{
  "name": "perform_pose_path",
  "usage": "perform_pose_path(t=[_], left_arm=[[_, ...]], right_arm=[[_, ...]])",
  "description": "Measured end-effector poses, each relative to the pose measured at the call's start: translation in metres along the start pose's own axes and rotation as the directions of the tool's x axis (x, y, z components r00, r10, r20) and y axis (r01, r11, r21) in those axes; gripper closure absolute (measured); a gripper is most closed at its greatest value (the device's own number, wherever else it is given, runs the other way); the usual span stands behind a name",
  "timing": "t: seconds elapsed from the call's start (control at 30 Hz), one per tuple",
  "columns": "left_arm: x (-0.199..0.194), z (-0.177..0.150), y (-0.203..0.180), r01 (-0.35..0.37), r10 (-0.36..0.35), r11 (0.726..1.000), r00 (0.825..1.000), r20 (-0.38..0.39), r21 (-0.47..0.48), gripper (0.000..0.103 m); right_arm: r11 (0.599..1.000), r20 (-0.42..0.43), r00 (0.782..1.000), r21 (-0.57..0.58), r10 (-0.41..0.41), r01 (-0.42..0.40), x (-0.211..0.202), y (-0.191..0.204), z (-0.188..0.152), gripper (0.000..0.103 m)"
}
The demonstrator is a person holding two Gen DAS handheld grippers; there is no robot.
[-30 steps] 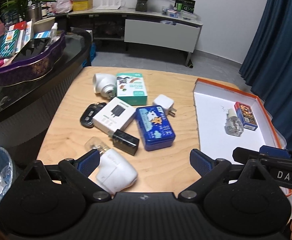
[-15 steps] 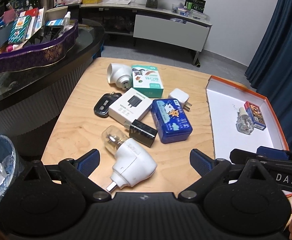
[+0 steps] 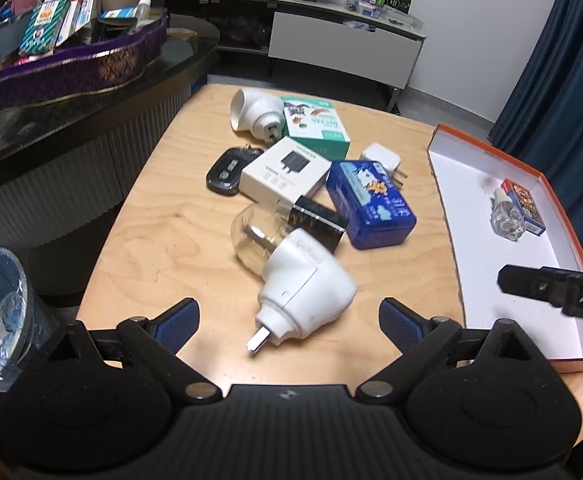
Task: Organize rigid objects
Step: 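Withdraw both grippers from the white box back over the table, then grasp the white diffuser with the left gripper while the right gripper grasps the blue tin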
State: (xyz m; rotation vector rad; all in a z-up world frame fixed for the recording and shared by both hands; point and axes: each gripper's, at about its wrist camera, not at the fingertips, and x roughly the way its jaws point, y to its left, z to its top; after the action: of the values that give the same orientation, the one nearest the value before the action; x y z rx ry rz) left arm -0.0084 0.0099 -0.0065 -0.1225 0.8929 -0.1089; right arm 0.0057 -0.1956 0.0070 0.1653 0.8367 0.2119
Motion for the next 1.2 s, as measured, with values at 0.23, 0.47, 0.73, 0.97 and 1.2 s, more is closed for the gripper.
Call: perform_pose_path(t=[0.23, 0.47, 0.73, 0.97, 1.2], left_arm=[[0.015, 0.002, -0.003, 0.004, -0.004, 1.000, 1.000, -0.006, 0.012, 0.004], [0.036, 0.014, -0.015, -0.030, 0.031, 0.999, 1.000, -0.003, 0.037, 0.004], [0.058, 0.015, -0.012, -0.039, 0.041, 0.998, 0.999, -0.035, 0.044, 0.035], [0.053, 0.014, -0.004, -0.034, 0.035, 0.999, 0.999, -0.023, 0.037, 0.035], [0.032, 0.020, 0.010, -0.060, 0.059, 0.998, 0.997, 0.042, 0.022, 0.035]], right_arm=[[1.000, -0.010, 1.000, 0.005, 0.007, -0.007, 0.006, -0.001, 0.000, 0.020], [1.000, -0.019, 1.000, -0.004, 0.008, -0.008, 0.011, 0.002, 0.002, 0.020], [0.999, -0.038, 0.999, -0.032, 0.000, -0.001, 0.023, 0.010, 0.008, 0.020], [0.994, -0.054, 0.998, -0.104, 0.012, -0.018, 0.045, 0.031, 0.021, 0.020], [0.993, -0.093, 0.995, -0.106, 0.043, -0.053, 0.088, 0.051, 0.050, 0.020]])
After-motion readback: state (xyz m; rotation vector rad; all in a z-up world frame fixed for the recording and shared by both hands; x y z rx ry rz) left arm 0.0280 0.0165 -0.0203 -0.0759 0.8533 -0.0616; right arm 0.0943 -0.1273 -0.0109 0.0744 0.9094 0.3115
